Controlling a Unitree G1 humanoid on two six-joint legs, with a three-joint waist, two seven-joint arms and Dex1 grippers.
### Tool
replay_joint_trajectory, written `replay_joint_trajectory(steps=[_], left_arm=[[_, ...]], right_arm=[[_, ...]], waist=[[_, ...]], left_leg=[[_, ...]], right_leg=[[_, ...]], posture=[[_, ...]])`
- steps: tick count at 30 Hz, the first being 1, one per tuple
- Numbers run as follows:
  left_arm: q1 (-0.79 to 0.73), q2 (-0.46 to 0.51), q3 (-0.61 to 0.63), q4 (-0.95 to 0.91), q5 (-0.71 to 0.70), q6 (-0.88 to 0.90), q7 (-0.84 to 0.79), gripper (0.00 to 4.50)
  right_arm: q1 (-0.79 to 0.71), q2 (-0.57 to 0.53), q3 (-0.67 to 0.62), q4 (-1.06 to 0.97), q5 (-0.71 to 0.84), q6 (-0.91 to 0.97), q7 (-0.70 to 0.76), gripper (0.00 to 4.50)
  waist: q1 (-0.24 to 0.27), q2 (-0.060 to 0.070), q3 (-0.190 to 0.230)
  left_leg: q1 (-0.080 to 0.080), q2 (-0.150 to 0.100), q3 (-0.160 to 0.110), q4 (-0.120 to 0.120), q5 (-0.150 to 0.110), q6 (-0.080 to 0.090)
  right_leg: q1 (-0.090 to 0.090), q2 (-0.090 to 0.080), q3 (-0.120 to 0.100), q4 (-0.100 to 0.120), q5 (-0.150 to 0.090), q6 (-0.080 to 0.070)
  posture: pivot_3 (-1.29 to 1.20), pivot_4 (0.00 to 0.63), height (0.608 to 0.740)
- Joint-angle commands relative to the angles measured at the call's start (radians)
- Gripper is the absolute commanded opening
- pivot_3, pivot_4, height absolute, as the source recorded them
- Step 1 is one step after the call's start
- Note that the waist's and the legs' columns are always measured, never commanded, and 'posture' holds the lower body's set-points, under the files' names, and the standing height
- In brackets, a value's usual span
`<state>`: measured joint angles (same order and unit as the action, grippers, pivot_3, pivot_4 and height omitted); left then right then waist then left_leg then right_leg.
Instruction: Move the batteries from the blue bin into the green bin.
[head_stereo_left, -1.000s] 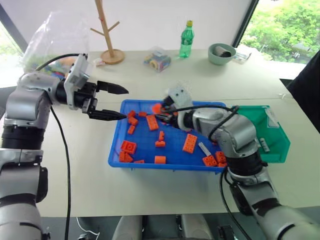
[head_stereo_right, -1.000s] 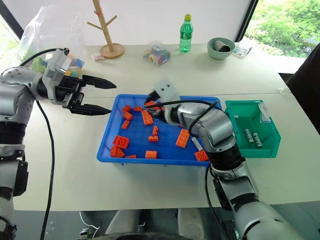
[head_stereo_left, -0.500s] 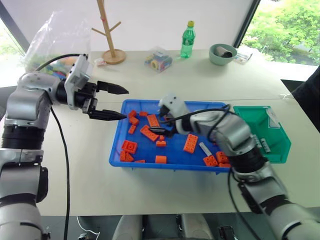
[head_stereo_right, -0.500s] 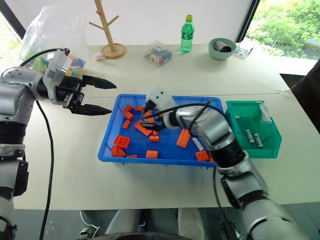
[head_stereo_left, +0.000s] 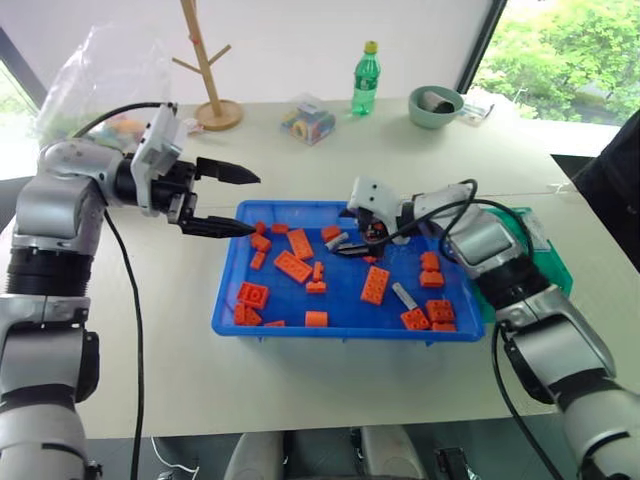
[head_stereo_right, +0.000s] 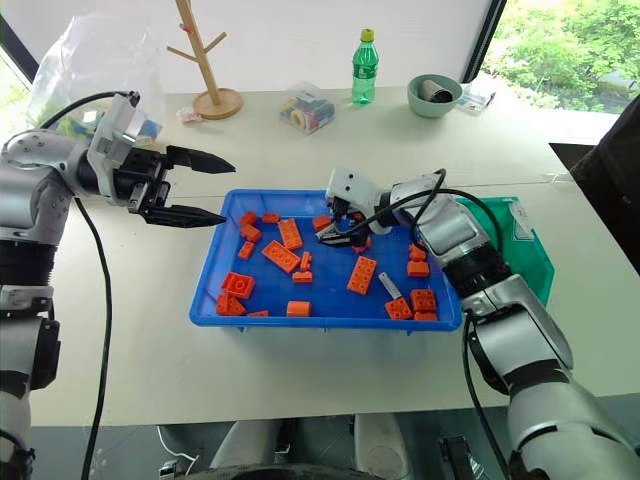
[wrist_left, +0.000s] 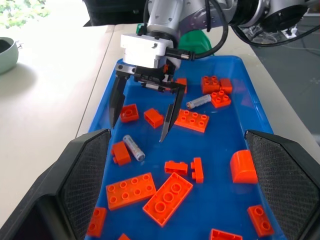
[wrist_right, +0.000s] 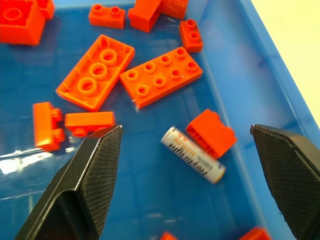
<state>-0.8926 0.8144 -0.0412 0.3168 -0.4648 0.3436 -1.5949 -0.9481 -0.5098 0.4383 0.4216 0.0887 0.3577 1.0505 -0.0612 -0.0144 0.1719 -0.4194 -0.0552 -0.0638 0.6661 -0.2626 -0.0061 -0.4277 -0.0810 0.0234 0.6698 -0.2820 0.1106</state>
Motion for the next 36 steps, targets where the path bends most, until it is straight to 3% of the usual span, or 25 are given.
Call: replay_joint_trajectory(steps=[1, 7, 20, 23, 28, 36], left_arm=[[-0.012, 0.030, 0.041, -0.022, -0.006, -0.001, -0.006, 4.50], [-0.012, 0.038, 0.049, -0.027, -0.004, 0.004, -0.003, 4.50], [-0.003, 0.049, 0.057, -0.038, -0.006, 0.006, 0.008, 4.50], [-0.002, 0.054, 0.054, -0.040, -0.006, 0.009, 0.002, 4.50], [-0.003, 0.059, 0.054, -0.042, -0.005, 0.009, 0.003, 4.50], [-0.006, 0.054, 0.054, -0.040, -0.005, 0.008, 0.010, 4.50]], right_arm=[[-0.033, 0.024, 0.002, 0.082, -0.046, -0.103, 0.045, 4.19], [-0.070, 0.046, -0.005, 0.225, -0.103, -0.258, 0.124, 4.19], [-0.119, 0.106, -0.007, 0.419, -0.190, -0.380, 0.165, 4.19], [-0.128, 0.116, -0.005, 0.456, -0.207, -0.393, 0.171, 3.07], [-0.143, 0.132, -0.018, 0.509, -0.230, -0.417, 0.155, 0.56], [-0.160, 0.138, -0.018, 0.564, -0.276, -0.420, 0.153, 0.56]], waist=[[0.001, 0.000, 0.000], [0.004, 0.000, 0.000], [-0.006, 0.000, 0.000], [-0.007, 0.000, 0.000], [-0.008, 0.000, 0.000], [-0.008, 0.000, 0.000]], left_leg=[[0.000, 0.000, 0.000, 0.000, 0.000, 0.000], [0.000, 0.000, 0.000, 0.000, 0.001, -0.002], [0.000, 0.000, -0.001, 0.000, 0.004, -0.007], [0.001, 0.000, 0.000, 0.000, 0.004, -0.007], [0.001, 0.000, 0.000, 0.000, 0.004, -0.007], [0.002, 0.000, 0.000, 0.000, 0.004, -0.007]], right_leg=[[0.000, 0.000, 0.000, 0.000, 0.000, 0.000], [0.000, 0.000, 0.000, 0.000, 0.000, 0.000], [0.000, 0.000, 0.000, 0.001, 0.000, 0.000], [0.000, 0.000, 0.000, 0.001, 0.000, 0.000], [0.001, 0.000, 0.000, 0.002, 0.000, 0.000], [0.001, 0.000, 0.000, 0.003, 0.000, 0.000]], posture=[[0.00, 0.150, 0.727], [0.00, 0.150, 0.727], [0.00, 0.150, 0.727], [0.00, 0.150, 0.727], [0.00, 0.150, 0.727], [0.00, 0.150, 0.727]])
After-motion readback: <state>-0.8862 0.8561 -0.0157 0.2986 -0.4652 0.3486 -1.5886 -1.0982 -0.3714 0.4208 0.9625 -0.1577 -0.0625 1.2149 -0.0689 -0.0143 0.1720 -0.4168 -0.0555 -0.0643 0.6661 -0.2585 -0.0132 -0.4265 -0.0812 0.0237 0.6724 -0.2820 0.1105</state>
